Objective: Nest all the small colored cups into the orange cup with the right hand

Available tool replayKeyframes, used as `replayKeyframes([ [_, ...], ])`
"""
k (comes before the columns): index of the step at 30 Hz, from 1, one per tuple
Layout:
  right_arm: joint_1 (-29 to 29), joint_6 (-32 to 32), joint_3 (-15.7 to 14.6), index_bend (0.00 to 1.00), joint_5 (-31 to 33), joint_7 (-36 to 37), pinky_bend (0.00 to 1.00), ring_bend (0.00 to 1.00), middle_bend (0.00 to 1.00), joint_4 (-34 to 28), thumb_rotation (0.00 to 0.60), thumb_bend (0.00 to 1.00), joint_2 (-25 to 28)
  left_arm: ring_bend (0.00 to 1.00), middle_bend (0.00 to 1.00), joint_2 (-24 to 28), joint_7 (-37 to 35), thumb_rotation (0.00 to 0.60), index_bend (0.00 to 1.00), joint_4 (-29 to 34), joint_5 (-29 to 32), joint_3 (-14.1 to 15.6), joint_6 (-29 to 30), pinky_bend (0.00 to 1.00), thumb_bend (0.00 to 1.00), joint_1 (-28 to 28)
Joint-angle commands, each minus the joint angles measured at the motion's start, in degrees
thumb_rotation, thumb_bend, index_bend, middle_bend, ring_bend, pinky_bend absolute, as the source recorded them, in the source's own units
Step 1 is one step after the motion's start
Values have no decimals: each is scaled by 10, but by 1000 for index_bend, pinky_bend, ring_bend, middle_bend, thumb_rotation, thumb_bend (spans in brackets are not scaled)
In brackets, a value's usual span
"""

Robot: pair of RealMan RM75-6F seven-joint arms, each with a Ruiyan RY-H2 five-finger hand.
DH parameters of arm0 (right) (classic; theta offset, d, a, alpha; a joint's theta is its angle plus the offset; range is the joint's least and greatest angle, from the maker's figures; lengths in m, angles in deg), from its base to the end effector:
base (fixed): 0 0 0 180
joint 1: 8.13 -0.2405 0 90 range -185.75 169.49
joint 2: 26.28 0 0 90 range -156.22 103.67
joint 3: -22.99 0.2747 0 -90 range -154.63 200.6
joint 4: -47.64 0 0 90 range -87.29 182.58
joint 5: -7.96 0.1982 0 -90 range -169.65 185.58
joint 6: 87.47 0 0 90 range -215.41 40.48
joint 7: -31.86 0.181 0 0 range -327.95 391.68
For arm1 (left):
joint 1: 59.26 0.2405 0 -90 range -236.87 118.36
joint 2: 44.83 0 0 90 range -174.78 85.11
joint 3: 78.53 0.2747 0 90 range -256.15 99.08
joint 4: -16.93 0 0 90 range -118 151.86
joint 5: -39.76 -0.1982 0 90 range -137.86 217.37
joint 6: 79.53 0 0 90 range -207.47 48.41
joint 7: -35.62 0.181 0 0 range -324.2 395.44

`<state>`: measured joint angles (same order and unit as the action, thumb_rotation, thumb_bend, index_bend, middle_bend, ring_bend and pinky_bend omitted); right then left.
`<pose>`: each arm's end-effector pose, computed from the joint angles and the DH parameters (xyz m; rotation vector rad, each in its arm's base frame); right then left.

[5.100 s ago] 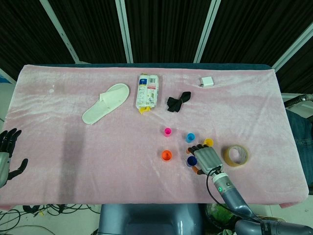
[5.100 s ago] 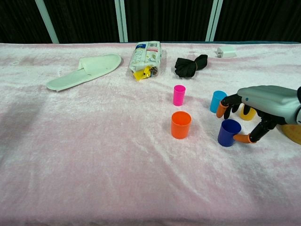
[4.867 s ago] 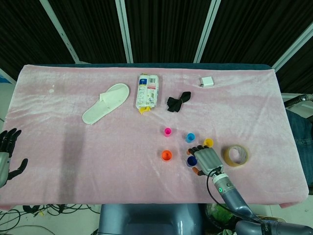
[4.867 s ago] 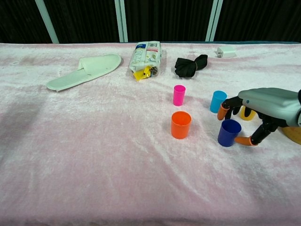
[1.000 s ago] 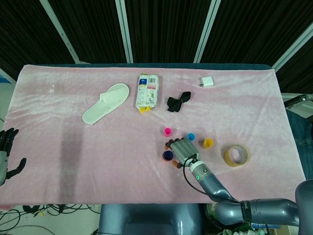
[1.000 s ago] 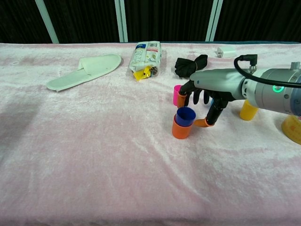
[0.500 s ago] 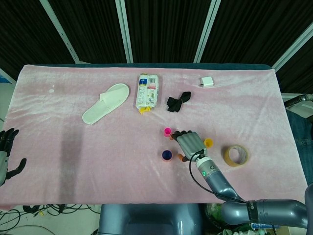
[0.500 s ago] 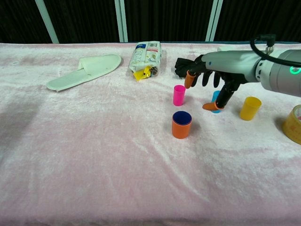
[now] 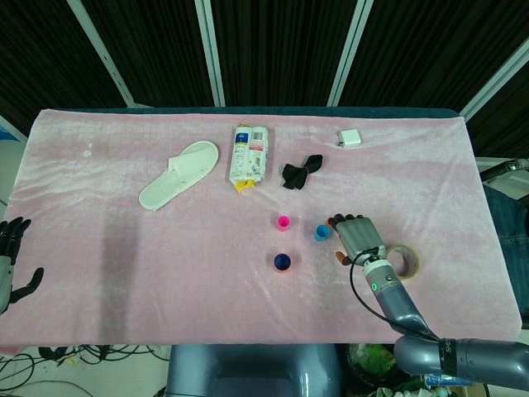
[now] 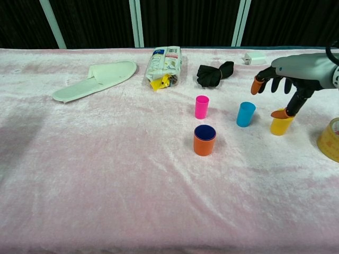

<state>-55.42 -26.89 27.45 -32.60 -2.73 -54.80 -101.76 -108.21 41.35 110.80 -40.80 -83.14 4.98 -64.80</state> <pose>-0.1745 -0.3748 0.0354 1.8093 -0.9959 0.6316 -0.3290 0.2274 0.1897 -1.3294 -0.8592 -0.8201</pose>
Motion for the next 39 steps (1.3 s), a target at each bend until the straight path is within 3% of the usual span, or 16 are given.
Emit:
replayKeyframes([
  [1, 6, -5, -4, 286, -1, 9, 292, 245, 231, 15, 600, 237, -3, 0, 63, 0, 1, 600, 77, 0, 1, 0, 1, 8, 342, 0],
  [14, 30, -17, -19, 286, -28, 31, 292, 245, 271, 83, 600, 236, -27, 0, 62, -1, 14, 600, 79, 5, 9, -1, -5, 7, 342, -1],
  [27, 43, -36, -13, 347, -59, 56, 292, 257, 417, 125, 600, 240, -49, 0, 60, -2, 29, 600, 80, 14, 20, 1, -10, 8, 342, 0],
  [39, 53, -39, -10, 459, -75, 65, 292, 315, 518, 152, 600, 387, -58, 0, 60, 0, 34, 600, 84, 17, 25, 0, -11, 8, 342, 1],
])
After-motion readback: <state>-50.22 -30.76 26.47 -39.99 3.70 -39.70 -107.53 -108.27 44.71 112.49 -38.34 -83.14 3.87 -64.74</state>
